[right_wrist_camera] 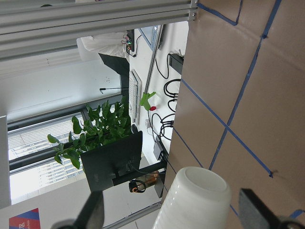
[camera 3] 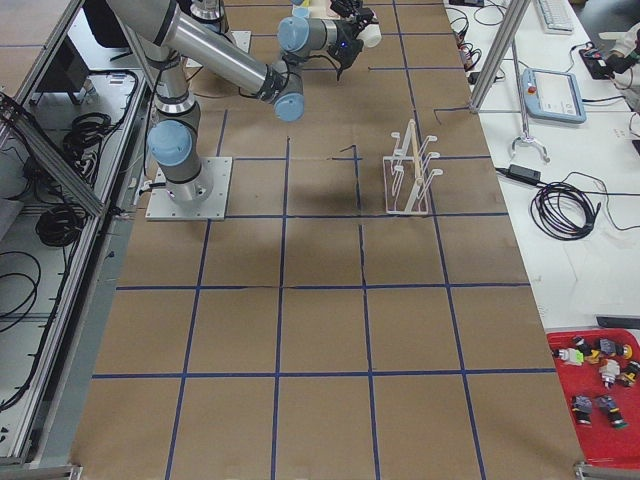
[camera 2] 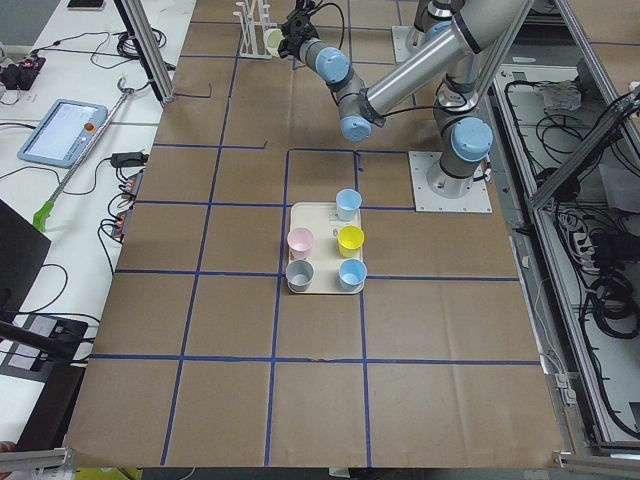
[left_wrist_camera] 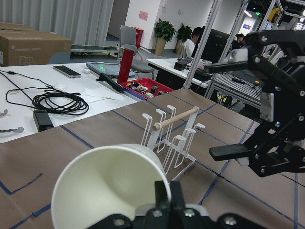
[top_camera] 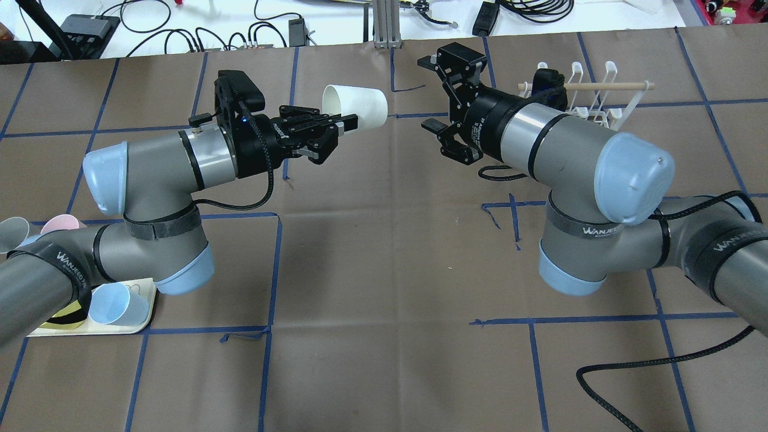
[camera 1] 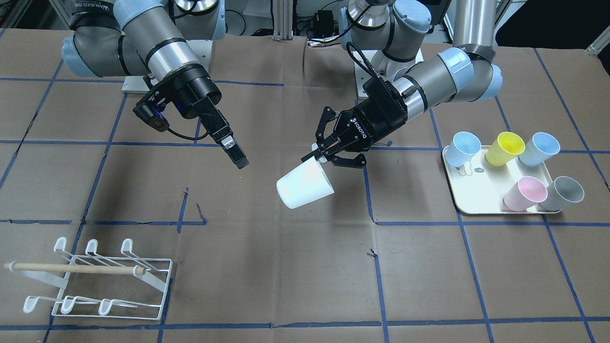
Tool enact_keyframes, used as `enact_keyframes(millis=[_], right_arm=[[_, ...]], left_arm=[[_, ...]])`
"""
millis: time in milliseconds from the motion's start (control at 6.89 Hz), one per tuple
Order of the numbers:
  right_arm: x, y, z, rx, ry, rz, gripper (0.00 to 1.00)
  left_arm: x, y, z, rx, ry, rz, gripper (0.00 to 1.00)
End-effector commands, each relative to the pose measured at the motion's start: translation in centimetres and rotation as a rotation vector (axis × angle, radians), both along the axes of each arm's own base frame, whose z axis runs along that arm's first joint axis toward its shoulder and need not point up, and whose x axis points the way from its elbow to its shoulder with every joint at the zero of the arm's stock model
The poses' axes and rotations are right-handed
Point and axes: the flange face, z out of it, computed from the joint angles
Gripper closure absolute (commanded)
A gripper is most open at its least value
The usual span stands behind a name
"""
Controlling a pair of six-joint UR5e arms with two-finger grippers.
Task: Transfer IKEA cup to right arm and place on rack
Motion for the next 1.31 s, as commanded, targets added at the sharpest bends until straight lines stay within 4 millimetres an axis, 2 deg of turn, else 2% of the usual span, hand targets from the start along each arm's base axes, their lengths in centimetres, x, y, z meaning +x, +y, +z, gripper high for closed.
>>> enact_keyframes(millis=[0,290,581,871,1162], right_arm=[[-0.8,-0.4,-0.2,-0.013,0.041,-0.093,0.0],[0.9,0.3,-0.8,0.103,-0.107,-0.136,0.0],[3.3,0.5,-3.2,0.164,-0.106,-0.1,0.0],[3.8,0.8,-3.2,0.17,-0.106,-0.091,0.01],[5.0,1.2,-3.0,0.174,-0.109,-0.069,0.01]], left_arm=[[-0.2,0.1,-0.2,-0.003,0.01,0.003,1.0],[-0.1,0.3,-0.3,-0.006,0.026,0.011,1.0],[-0.1,0.2,-0.9,-0.014,0.056,0.028,1.0],[-0.2,0.2,-2.1,-0.017,0.118,0.065,0.98],[-0.9,0.8,-1.8,-0.014,0.131,0.048,0.97]])
